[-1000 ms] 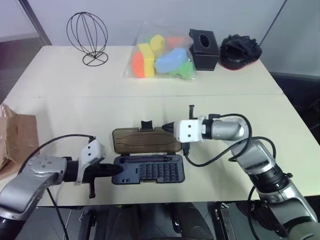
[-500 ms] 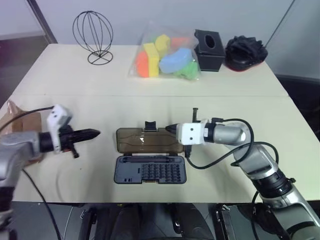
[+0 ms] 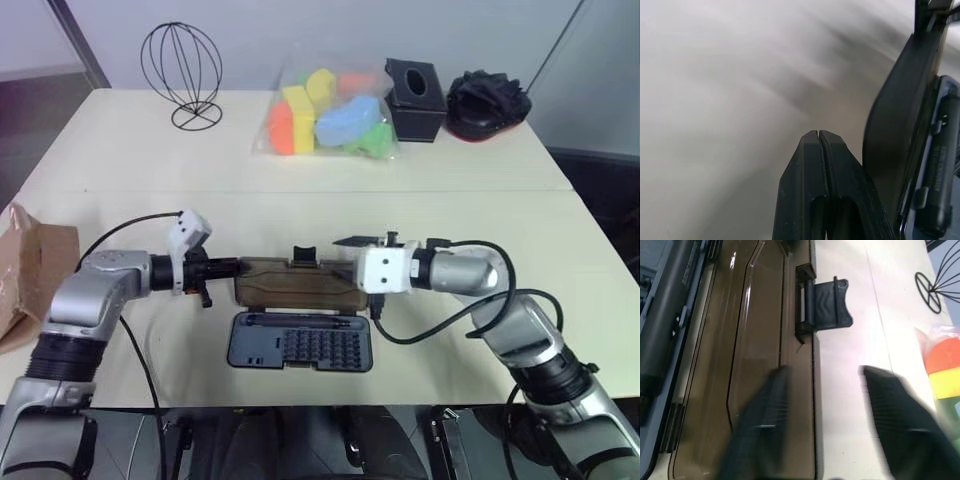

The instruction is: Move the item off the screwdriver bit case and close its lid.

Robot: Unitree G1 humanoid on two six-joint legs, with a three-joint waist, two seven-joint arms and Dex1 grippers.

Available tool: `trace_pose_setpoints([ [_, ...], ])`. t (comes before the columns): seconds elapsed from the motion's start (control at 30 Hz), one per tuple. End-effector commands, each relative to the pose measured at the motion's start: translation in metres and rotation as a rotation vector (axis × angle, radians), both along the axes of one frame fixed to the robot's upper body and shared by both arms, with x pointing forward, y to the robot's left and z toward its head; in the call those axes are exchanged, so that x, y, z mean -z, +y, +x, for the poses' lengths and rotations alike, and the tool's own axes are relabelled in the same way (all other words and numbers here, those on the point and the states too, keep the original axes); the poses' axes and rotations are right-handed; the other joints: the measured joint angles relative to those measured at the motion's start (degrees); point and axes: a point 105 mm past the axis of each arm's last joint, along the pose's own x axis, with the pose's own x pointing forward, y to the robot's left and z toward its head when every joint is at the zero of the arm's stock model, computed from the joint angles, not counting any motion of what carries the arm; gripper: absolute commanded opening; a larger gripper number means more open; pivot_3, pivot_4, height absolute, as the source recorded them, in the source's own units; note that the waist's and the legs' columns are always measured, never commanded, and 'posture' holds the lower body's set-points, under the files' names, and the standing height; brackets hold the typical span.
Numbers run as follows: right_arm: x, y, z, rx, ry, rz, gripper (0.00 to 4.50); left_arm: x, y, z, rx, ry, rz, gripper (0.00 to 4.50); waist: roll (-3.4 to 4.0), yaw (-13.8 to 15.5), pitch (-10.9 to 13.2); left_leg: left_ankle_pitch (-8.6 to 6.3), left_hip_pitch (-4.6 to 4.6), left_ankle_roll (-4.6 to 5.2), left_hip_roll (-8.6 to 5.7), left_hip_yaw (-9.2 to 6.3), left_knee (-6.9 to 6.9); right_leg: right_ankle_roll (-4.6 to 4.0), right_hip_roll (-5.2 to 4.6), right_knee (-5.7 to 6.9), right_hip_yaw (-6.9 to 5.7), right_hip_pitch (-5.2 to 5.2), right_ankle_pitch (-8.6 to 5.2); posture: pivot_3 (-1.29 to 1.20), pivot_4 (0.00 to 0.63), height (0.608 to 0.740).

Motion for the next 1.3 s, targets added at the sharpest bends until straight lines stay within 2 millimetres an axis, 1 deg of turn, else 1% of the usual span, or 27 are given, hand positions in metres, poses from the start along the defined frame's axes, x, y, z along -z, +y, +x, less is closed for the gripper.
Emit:
trace_pose_setpoints([
  [0.03,-0.036,-0.009,-0.016,-0.010,0.082,0.151,3.44,-0.014,-0.007,0.002,0.044,-0.046,-0.010,0.00,0.00,0.05,0.00,0.00,-0.01,0.00,0.00,-0.01,0.00,0.00,0.00,0.00,0.00,0.00,0.00,0.00,0.150,0.737],
  [0.1,-0.054,-0.019,-0.033,-0.049,0.231,0.240,3.44,-0.020,-0.011,0.000,0.079,-0.059,-0.013,0.00,0.00,0.27,0.00,0.00,-0.05,0.00,0.00,-0.06,0.02,0.00,0.00,0.00,-0.02,0.00,0.00,0.00,0.150,0.737],
  [0.17,-0.071,-0.036,-0.054,-0.093,0.440,0.316,3.44,-0.025,-0.015,-0.006,0.136,-0.083,0.019,0.00,0.00,0.48,0.00,0.00,-0.08,0.00,0.00,-0.09,0.04,0.01,-0.05,-0.03,-0.05,0.02,0.00,0.00,0.150,0.737],
  [0.2,-0.080,-0.045,-0.067,-0.125,0.540,0.353,3.44,-0.025,-0.017,-0.012,0.177,-0.093,0.046,0.00,-0.01,0.51,0.00,0.00,-0.06,0.00,-0.01,-0.09,0.03,0.01,-0.06,-0.04,-0.06,0.05,0.00,0.00,0.150,0.737],
  [0.23,-0.086,-0.052,-0.076,-0.147,0.609,0.378,3.44,-0.025,-0.019,-0.017,0.211,-0.098,0.069,0.00,0.02,0.64,0.04,0.00,-0.05,0.00,0.00,-0.09,0.04,0.01,-0.06,-0.05,-0.07,0.08,0.00,0.00,0.150,0.737],
  [0.3,-0.088,-0.062,-0.090,-0.146,0.723,0.410,3.44,-0.023,-0.020,-0.032,0.297,-0.097,0.128,0.00,0.00,0.82,0.02,-0.01,-0.04,0.01,0.01,-0.09,0.03,0.00,-0.09,-0.09,-0.08,0.10,0.00,0.00,0.150,0.737],
  [0.37,-0.078,-0.064,-0.100,-0.119,0.789,0.395,3.44,-0.015,-0.017,-0.047,0.387,-0.079,0.203,0.00,-0.01,0.66,0.01,-0.02,0.04,0.03,0.04,-0.06,-0.05,-0.02,-0.04,-0.12,-0.07,0.11,-0.01,0.00,0.150,0.737],
  [0.4,-0.067,-0.062,-0.104,-0.092,0.796,0.353,3.44,-0.011,-0.014,-0.055,0.427,-0.069,0.243,0.00,0.00,0.52,0.00,-0.02,0.08,0.03,0.05,-0.05,-0.08,-0.04,-0.01,-0.11,-0.06,0.13,-0.02,0.00,0.150,0.737],
  [0.47,-0.039,-0.054,-0.109,-0.037,0.804,0.263,3.44,-0.001,-0.006,-0.064,0.494,-0.065,0.332,0.00,0.03,0.20,0.00,-0.02,0.13,0.03,0.06,-0.03,-0.14,-0.09,0.02,-0.10,-0.04,0.13,-0.07,0.00,0.150,0.737],
  [0.5,-0.032,-0.051,-0.110,-0.029,0.810,0.253,3.44,0.000,-0.005,-0.065,0.510,-0.068,0.351,0.00,0.04,0.08,0.01,-0.02,0.16,0.03,0.06,0.00,-0.14,-0.10,0.04,-0.09,-0.02,0.13,-0.08,0.00,0.150,0.737],
  [0.63,-0.009,-0.026,-0.112,-0.031,0.824,0.256,3.44,-0.003,-0.005,-0.041,0.469,-0.140,0.373,0.00,0.02,0.07,0.00,-0.01,0.15,0.04,0.04,0.03,-0.03,-0.26,0.03,-0.10,0.02,0.16,-0.18,0.00,0.150,0.737],
  [0.73,0.003,-0.012,-0.112,-0.028,0.832,0.257,2.68,-0.017,-0.016,-0.020,0.425,-0.193,0.315,0.00,0.00,0.28,-0.01,0.00,0.08,0.04,0.01,0.02,0.10,-0.26,0.02,-0.09,0.02,0.16,-0.18,0.00,0.150,0.737],
  [0.77,0.007,-0.006,-0.113,-0.032,0.836,0.252,2.25,-0.023,-0.021,-0.013,0.418,-0.201,0.292,0.00,-0.03,0.36,-0.02,0.00,0.03,0.04,0.01,0.01,0.13,-0.22,0.02,-0.10,0.01,0.16,-0.17,0.00,0.150,0.737],
  [0.83,0.018,0.003,-0.115,-0.042,0.843,0.221,1.20,-0.029,-0.030,-0.004,0.432,-0.215,0.273,0.00,-0.04,0.37,-0.03,0.00,-0.09,0.04,-0.01,-0.01,0.15,-0.05,0.01,-0.12,0.00,0.10,-0.10,0.00,0.150,0.737],
  [0.9,0.030,0.012,-0.120,-0.058,0.863,0.191,0.03,-0.026,-0.038,0.000,0.476,-0.210,0.280,0.00,-0.04,0.34,-0.03,0.00,-0.14,0.04,-0.01,-0.02,0.15,0.03,0.01,-0.12,0.00,0.03,-0.08,0.00,0.150,0.737],
  [1.0,0.046,0.028,-0.124,-0.074,0.859,0.142,0.03,-0.009,-0.050,0.001,0.560,-0.189,0.318,0.00,-0.02,-0.08,-0.05,0.00,-0.12,0.04,-0.01,-0.04,0.12,0.05,0.03,-0.09,-0.02,0.01,-0.10,0.00,0.150,0.737],
  [1.07,0.050,0.038,-0.128,-0.087,0.832,0.103,0.03,0.004,-0.058,-0.002,0.620,-0.172,0.337,0.00,-0.01,-0.19,-0.05,0.00,-0.09,0.05,0.00,-0.03,0.10,0.04,0.05,-0.06,0.00,0.01,-0.11,0.00,0.150,0.737],
  [1.13,0.052,0.046,-0.127,-0.080,0.796,0.084,0.03,0.015,-0.065,-0.004,0.669,-0.160,0.350,0.00,-0.02,-0.12,-0.05,0.00,-0.11,0.05,0.00,-0.06,0.12,0.03,0.06,-0.04,-0.01,-0.02,-0.10,0.00,0.150,0.737],
  [1.23,0.056,0.047,-0.113,-0.015,0.692,0.033,0.03,0.027,-0.079,-0.005,0.727,-0.151,0.360,0.00,-0.02,0.02,-0.05,0.00,-0.14,0.05,0.00,-0.07,0.13,0.03,0.05,-0.03,-0.02,-0.03,-0.10,0.00,0.150,0.737],
  [1.3,0.065,0.040,-0.101,0.047,0.609,-0.018,0.03,0.031,-0.090,-0.007,0.771,-0.157,0.355,0.00,-0.02,0.42,-0.06,0.00,-0.17,0.05,-0.01,-0.08,0.14,0.04,0.02,-0.04,-0.03,-0.03,-0.10,0.00,0.150,0.737],
])
